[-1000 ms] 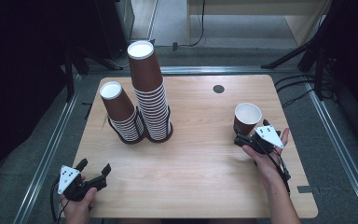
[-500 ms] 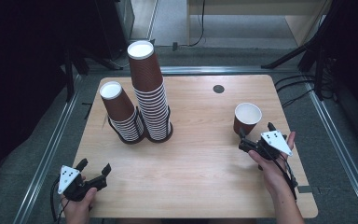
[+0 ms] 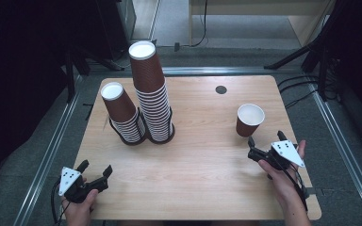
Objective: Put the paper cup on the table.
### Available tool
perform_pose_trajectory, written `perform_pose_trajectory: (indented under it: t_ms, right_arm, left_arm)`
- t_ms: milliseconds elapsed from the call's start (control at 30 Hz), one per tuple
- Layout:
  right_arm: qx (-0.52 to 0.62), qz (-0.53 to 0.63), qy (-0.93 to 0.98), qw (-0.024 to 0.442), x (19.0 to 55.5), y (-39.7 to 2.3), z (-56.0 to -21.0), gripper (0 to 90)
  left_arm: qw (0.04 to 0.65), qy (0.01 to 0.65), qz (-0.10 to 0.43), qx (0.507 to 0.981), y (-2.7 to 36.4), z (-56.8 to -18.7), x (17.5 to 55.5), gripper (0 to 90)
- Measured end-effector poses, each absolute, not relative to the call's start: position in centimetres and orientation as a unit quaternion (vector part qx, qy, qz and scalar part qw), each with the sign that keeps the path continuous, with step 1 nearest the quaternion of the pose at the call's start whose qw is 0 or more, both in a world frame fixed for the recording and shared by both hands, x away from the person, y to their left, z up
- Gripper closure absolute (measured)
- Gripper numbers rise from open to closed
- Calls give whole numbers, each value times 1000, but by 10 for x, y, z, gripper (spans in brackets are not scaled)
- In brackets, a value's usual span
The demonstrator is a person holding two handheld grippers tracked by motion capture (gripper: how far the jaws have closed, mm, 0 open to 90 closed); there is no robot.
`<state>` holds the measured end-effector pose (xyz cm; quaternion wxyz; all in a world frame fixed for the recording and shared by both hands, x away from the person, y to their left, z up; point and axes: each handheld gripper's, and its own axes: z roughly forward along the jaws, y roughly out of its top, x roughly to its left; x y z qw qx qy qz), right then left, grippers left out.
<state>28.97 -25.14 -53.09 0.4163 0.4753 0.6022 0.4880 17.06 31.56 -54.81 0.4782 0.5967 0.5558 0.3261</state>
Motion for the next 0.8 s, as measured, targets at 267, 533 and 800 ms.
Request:
perform_pose_trajectory:
  t_ms: [267, 533, 800]
  right_arm:
    - [473, 492, 596, 423, 275, -261, -533, 0]
    - [475, 491, 592, 428, 262, -270, -531, 0]
    - [474, 490, 588, 436, 249, -279, -531, 0]
  left_arm:
    - [478, 555, 327, 597, 315, -548, 170, 50]
    - [477, 556, 327, 598, 315, -548, 170, 50]
    - [477, 555, 329, 598, 315, -548, 170, 50]
